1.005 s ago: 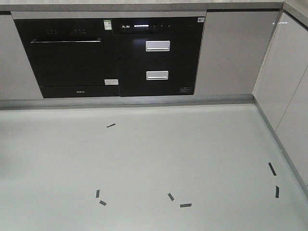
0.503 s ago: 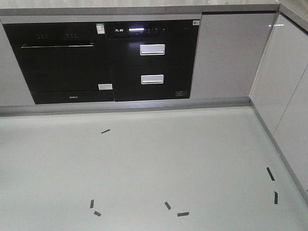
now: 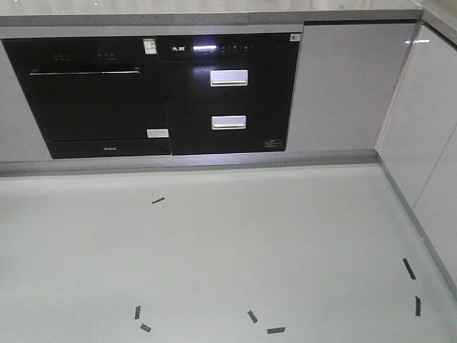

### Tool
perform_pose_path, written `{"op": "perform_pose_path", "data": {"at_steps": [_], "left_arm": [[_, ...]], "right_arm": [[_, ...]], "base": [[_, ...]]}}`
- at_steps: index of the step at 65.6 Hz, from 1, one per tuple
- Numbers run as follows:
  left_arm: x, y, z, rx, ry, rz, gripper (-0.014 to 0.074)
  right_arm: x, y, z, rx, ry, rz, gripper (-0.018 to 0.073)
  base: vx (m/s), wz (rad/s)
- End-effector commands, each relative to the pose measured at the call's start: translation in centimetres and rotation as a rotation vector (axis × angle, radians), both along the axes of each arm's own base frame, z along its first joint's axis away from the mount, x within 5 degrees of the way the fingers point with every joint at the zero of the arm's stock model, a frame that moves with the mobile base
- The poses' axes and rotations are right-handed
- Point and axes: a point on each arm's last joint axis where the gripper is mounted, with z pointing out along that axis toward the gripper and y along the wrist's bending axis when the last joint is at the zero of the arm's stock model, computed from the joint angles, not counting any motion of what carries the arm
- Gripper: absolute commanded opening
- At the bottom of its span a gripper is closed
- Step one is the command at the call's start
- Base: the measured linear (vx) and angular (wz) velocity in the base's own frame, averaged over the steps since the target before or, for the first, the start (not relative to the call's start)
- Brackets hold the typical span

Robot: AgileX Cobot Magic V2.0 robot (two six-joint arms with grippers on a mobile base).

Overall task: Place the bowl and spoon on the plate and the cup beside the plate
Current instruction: 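Drive the base toward the counter holding the spoon and bowl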

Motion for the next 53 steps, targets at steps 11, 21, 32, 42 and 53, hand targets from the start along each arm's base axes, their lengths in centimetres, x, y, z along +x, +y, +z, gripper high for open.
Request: {"op": "perform_pose_path", "data": {"at_steps": [11, 21, 32, 42, 53], "left_arm": [[-0.27, -0.04, 1.36, -0.008, -0.109, -0.005, -0.0006], [-0.27, -0.04, 1.36, -0.008, -0.109, -0.005, -0.0006], [-0.27, -0.04, 1.36, -0.008, -0.109, -0.005, -0.0006], [-0.27, -0.04, 1.36, -0.008, -0.109, -0.005, -0.0006], [-0.27, -0.04, 1.36, -0.008, -0.109, -0.005, -0.0006]], "right_arm": [[-0.05, 0.06, 0.42, -0.009, -0.07, 0.007, -0.0009], [-0.05, 0.06, 0.42, -0.009, -0.07, 0.007, -0.0009], [-0.05, 0.06, 0.42, -0.009, -0.07, 0.007, -0.0009], [-0.05, 0.06, 0.42, -0.009, -0.07, 0.007, -0.0009], [-0.05, 0.06, 0.42, -0.009, -0.07, 0.007, -0.0009]], "base": [[0.06, 0.16], [0.07, 0.12], [0.07, 0.08], [0.08, 0.09], [0.1, 0.06]]}}
